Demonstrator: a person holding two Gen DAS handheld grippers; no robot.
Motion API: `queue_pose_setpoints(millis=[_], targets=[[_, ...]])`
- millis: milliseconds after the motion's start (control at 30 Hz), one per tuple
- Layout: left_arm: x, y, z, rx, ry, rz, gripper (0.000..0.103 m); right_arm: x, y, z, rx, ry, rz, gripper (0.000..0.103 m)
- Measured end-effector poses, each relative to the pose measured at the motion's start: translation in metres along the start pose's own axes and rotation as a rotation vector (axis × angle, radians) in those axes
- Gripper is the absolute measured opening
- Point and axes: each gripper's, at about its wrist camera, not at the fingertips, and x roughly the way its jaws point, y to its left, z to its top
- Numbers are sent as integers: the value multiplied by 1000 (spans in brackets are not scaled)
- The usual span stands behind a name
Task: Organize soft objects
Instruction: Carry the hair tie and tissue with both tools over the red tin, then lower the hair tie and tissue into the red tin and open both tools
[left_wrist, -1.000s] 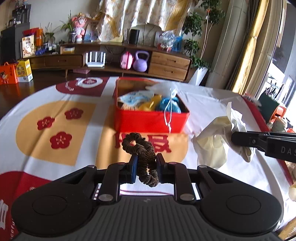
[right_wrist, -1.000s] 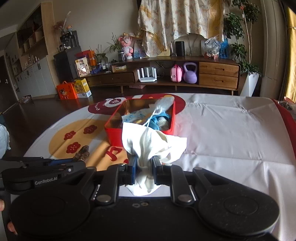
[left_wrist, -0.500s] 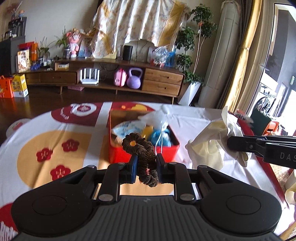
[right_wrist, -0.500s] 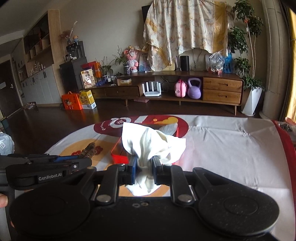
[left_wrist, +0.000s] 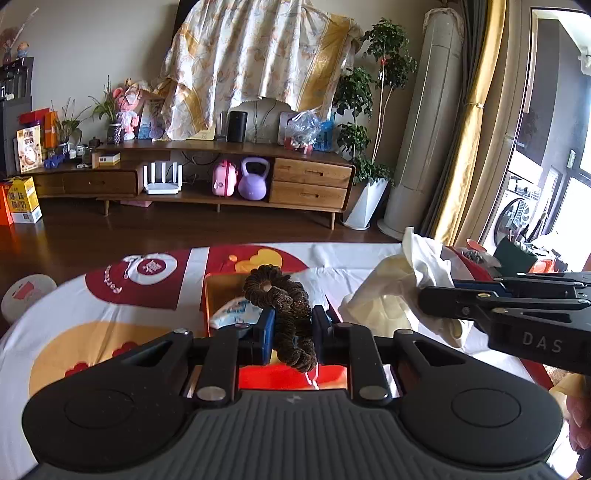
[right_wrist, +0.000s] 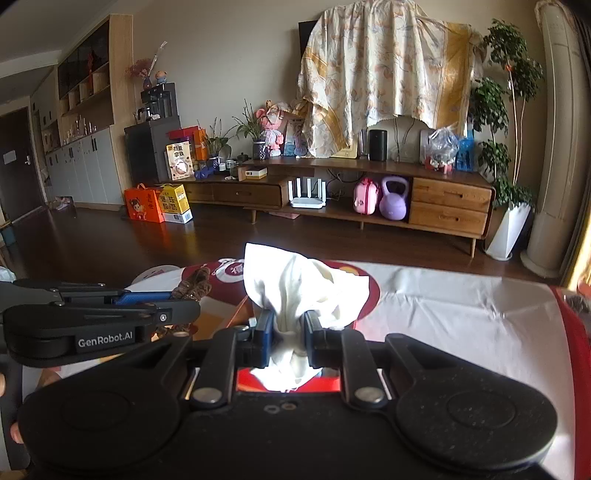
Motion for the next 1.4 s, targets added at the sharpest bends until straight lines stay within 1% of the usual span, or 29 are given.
queue_pose_setpoints(millis=[167,367,567,833,1067,1400], targets=[[15,5,10,4,2,6,21,19,-2,9,-7,3,-12,17],[39,12,16,-2,30,2,21,45,-3,14,-12,31,-18,17],[68,17,19,2,67,10,21,75,-10,15,14,85,-15,17],[109,24,16,-6,126,24,21,122,-25,15,87,192,-4,19],[140,27,12,7,160,42,21,151,-33,10,99,231,-19,19],[175,31,2,4,211,41,21,189,-47,-1,132,285,-32,20]])
